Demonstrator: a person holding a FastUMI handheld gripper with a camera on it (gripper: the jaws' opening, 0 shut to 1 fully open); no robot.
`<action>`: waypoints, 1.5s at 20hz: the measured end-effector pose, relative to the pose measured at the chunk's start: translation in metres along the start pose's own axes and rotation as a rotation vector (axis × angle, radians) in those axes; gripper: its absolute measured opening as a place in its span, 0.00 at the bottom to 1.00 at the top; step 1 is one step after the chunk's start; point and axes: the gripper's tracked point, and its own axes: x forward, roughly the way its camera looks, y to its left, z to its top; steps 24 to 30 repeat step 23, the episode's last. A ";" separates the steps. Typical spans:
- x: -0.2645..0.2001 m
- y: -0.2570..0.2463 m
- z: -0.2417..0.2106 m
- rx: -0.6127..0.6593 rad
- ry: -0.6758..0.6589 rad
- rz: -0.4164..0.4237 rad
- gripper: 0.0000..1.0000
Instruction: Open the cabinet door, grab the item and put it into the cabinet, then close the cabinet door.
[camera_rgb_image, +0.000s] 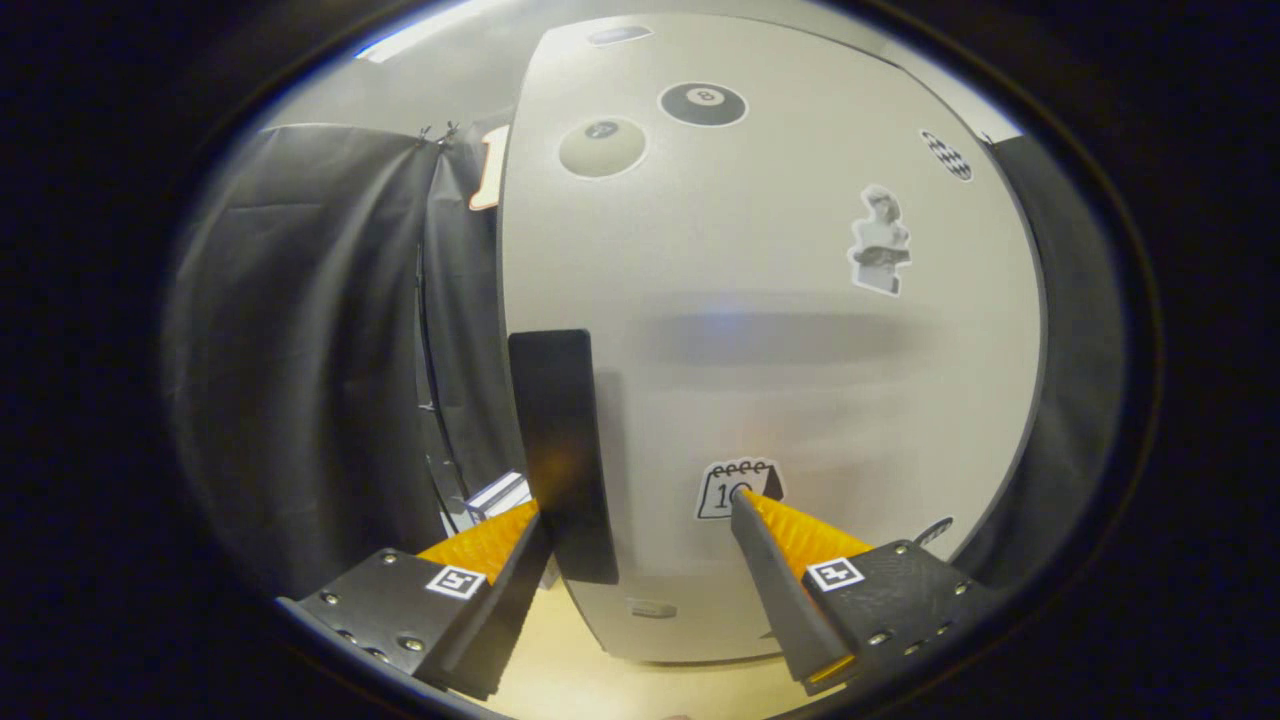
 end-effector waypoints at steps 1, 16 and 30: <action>0.000 0.001 0.000 0.002 0.001 0.001 1.00; -0.009 0.003 -0.004 -0.011 0.007 0.074 1.00; -0.067 -0.040 0.036 -0.030 -0.147 0.054 1.00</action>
